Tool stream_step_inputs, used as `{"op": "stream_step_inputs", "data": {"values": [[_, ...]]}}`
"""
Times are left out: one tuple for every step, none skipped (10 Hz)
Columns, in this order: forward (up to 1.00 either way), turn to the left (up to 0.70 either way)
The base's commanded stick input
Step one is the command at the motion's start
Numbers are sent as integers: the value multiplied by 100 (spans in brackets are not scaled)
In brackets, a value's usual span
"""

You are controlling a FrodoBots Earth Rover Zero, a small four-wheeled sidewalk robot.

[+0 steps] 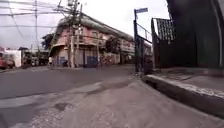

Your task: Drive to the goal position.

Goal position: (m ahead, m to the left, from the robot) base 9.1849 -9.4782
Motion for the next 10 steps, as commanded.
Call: {"op": "stream_step_inputs", "data": {"values": [[85, 0], [85, 0], [85, 0], [85, 4], [85, 22], [85, 0], [85, 0], [85, 0], [85, 0], [85, 0]]}}
